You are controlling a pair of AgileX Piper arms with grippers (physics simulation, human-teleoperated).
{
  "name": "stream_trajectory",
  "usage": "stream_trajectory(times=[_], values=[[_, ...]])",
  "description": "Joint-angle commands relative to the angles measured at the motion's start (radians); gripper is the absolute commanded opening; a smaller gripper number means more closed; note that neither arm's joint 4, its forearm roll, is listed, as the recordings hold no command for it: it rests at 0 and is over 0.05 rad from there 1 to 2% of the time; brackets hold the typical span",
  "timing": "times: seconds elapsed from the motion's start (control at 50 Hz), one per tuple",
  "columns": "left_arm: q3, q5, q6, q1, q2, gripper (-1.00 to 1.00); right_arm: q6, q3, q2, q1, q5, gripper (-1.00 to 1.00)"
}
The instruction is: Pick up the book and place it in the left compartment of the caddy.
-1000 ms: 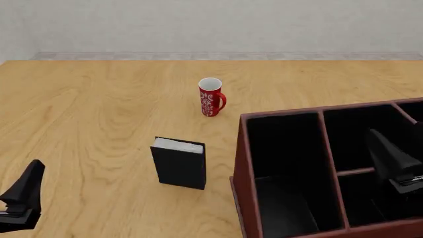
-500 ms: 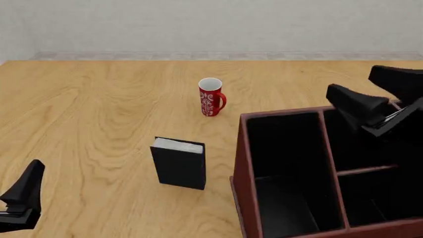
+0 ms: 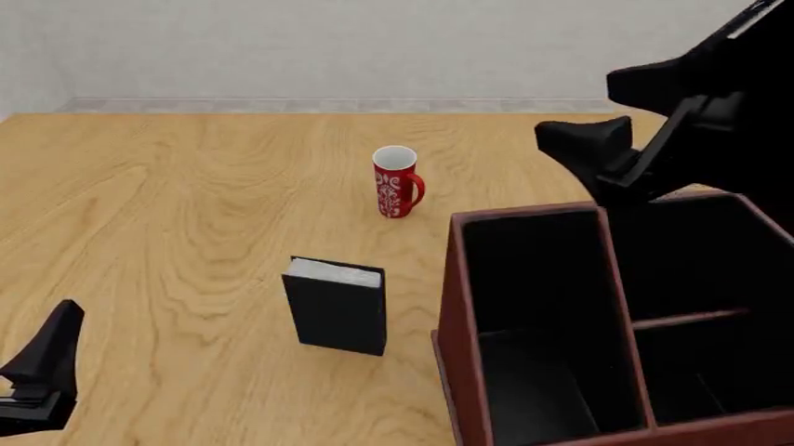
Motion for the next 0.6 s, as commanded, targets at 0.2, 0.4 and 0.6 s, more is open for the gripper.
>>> stream_trajectory(times=[0.2, 0.4, 0.6], values=[[0.009, -0.002, -0.002, 0.001, -0.004, 1.00, -0.086, -0.204, 0.168, 0.071, 0.150, 1.00], [0.010, -0.002, -0.001, 0.000, -0.006, 1.00, -0.108, -0.299, 0.251, 0.114, 0.220, 1.00], [0.003, -0.001, -0.001, 0.000, 0.000, 1.00, -0.162, -0.419, 0.356, 0.166, 0.300, 1.00]])
